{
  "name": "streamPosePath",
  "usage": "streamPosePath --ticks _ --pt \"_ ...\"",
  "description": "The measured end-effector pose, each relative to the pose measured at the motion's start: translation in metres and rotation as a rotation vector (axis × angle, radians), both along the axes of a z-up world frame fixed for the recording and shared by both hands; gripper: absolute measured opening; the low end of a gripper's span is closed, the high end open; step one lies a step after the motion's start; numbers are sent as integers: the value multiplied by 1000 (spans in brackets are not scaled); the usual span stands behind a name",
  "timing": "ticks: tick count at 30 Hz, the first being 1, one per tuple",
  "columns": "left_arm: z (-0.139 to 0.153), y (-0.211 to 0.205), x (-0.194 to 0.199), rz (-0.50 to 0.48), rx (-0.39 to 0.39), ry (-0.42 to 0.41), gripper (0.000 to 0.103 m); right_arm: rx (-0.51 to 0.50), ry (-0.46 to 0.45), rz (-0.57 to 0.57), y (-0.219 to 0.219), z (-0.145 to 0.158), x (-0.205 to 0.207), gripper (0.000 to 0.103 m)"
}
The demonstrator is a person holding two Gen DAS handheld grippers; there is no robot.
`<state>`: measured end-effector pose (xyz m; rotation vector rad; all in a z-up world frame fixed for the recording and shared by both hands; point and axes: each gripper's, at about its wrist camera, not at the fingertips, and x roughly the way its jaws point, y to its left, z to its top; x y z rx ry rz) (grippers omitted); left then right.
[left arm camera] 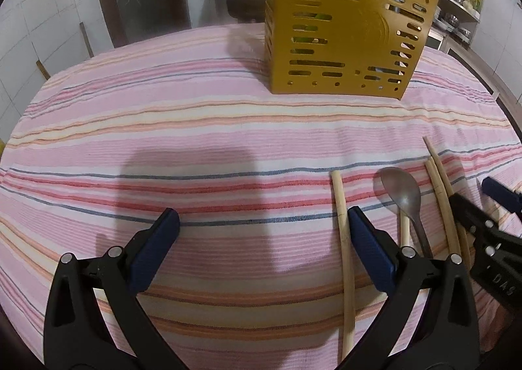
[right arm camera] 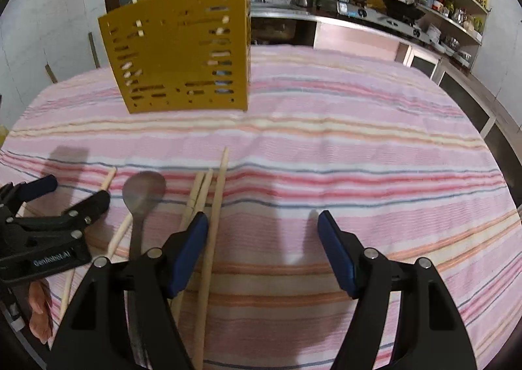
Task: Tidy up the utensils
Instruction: 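Move the right tool to the remaining chopsticks and close on one, then close the left tool on another wooden chopstick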
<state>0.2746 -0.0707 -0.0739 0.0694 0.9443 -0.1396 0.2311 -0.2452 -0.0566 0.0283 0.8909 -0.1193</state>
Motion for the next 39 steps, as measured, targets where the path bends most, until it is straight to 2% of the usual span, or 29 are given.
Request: streamPosePath --ticks 4,8,10,14,15,23,25,27,30,34,39 --pt "-1 -1 2 0 12 -1 98 6 9 -13 0 -1 4 68" --pt "-2 -1 2 -1 12 -1 98 7 15 -8 3 1 21 56" --pt "-2 0 1 -1 10 0 98 0 14 -1 5 2 30 39" --pt "-1 -1 0 -1 11 0 98 -40 4 26 17 1 32 21" --pt "-1 -1 -1 0 11 -1 98 -42 0 34 19 2 31 11" --pt "1 -2 -5 3 17 -7 96 12 -36 20 6 6 14 7" --pt "3 -3 -7 -1 7 -10 90 12 -41 10 0 7 9 7" --pt "6 -7 -11 -15 -1 -18 77 21 -44 -16 -8 6 8 7" --pt "8 -17 -18 -45 9 -31 61 58 -39 -37 -21 4 9 7" --pt "10 -27 -21 -64 31 -37 51 62 -33 -37 -23 1 14 7" --pt "11 -31 -23 -88 16 -15 31 72 -32 -38 -24 0 16 7"
